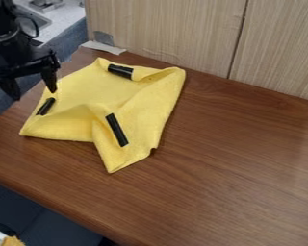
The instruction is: Fold the cloth from bottom right to top left
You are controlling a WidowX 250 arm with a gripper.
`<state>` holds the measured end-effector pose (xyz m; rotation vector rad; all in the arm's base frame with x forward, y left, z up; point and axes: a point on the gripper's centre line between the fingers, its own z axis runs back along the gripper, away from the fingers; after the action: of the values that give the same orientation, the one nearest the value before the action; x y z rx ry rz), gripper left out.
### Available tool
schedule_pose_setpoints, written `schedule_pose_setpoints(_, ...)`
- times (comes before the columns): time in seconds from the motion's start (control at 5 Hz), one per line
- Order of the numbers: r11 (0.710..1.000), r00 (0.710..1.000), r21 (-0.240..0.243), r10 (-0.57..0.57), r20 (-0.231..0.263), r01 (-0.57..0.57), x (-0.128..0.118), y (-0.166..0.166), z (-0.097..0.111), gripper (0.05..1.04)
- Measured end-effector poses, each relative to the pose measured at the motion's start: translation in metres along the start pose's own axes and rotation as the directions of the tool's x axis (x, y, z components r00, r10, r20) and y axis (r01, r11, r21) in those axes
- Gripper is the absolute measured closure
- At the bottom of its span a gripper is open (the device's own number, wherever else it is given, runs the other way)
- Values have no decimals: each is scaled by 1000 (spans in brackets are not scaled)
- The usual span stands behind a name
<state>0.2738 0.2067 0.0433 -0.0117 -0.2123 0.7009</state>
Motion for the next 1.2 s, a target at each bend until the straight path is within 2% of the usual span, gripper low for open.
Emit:
schedule_pose_setpoints(0.2,999,999,36,-1,-36,3,-2,7,-17,84)
schedule_pose_setpoints(0.4,998,999,62,1,-47,2,-1,12,-26,84)
schedule_pose_setpoints(0.8,996,997,68,-52,-57,56,-3,-1,-35,110)
schedule_pose_setpoints(1.0,992,993,78,-95,-72,100,-6,-10,-41,254)
schedule_pose_setpoints(1.2,990,993,85,-104,-63,109,-4,-12,-42,553)
